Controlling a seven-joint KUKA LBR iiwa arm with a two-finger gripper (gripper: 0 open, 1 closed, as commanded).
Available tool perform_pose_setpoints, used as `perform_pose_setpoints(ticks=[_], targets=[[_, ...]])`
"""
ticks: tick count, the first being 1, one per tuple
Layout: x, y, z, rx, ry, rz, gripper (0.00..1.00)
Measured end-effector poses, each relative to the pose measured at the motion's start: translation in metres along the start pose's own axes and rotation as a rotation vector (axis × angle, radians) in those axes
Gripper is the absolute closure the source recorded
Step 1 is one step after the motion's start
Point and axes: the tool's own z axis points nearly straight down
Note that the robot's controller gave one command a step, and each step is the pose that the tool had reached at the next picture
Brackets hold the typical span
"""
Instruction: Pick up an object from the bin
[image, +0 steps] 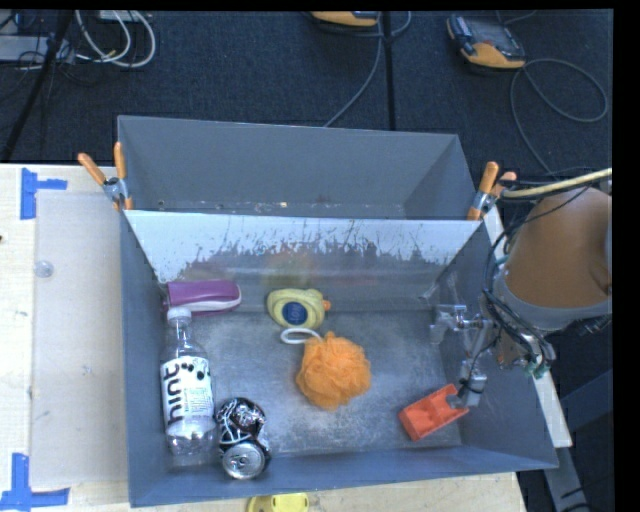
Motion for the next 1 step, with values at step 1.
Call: perform_pose_setpoints(ticks=[1], targets=[[-0.0018,0.0004,-0.0042,0.001,-0.007,-0.004,0.0]])
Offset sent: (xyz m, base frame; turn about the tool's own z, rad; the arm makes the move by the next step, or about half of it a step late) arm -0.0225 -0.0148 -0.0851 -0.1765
